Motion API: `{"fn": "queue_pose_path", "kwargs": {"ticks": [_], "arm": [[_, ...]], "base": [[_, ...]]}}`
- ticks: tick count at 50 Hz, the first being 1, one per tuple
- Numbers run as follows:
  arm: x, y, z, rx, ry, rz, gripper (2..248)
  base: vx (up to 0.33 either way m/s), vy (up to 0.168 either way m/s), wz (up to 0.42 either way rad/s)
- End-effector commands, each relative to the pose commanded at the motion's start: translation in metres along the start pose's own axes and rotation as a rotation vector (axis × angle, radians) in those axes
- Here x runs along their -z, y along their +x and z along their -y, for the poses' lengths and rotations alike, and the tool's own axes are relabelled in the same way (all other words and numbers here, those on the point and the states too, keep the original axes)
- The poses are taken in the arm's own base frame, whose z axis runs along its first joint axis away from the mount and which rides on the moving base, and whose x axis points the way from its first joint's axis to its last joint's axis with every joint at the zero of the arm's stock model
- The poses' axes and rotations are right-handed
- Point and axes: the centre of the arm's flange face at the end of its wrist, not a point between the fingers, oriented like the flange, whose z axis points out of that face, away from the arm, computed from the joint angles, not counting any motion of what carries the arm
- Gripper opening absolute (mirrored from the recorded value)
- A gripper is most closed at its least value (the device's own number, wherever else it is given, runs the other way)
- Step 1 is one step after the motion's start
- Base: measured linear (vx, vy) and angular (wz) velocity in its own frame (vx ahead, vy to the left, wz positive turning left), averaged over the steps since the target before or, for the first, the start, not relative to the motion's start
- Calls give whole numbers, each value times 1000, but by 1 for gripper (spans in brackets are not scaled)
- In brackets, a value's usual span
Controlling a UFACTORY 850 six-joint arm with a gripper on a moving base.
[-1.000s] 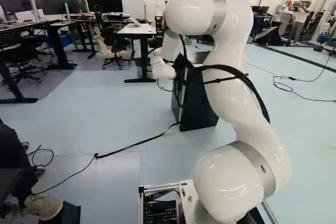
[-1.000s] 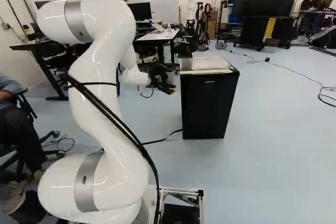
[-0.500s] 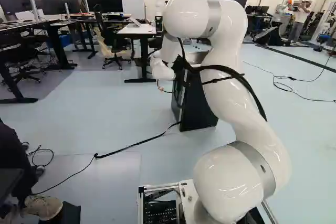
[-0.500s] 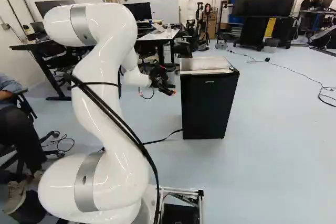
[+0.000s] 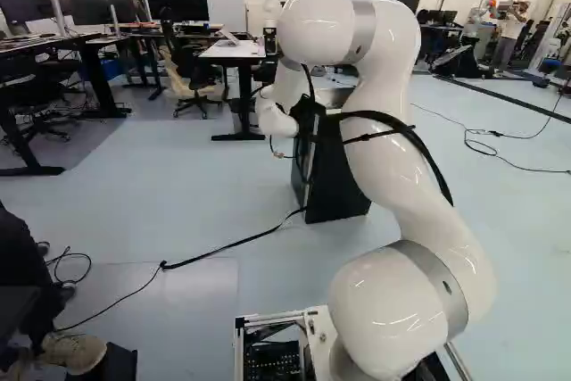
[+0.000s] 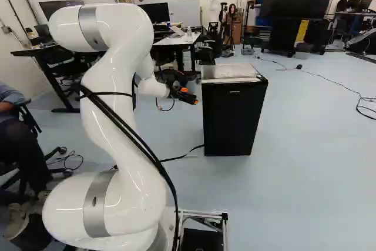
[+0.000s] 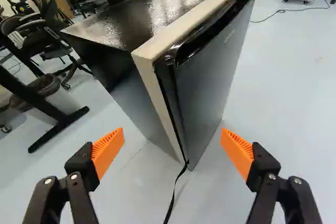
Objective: Open the fridge door
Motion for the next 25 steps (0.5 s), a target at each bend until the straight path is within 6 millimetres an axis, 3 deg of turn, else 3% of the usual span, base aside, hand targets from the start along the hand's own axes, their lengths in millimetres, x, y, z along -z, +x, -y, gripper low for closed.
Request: {"fn": "queue_pose_path", "kwargs": {"ticks": [25], "arm": [[-1, 1, -1, 12, -1, 0, 247]], "base": [[0, 0, 0]]}}
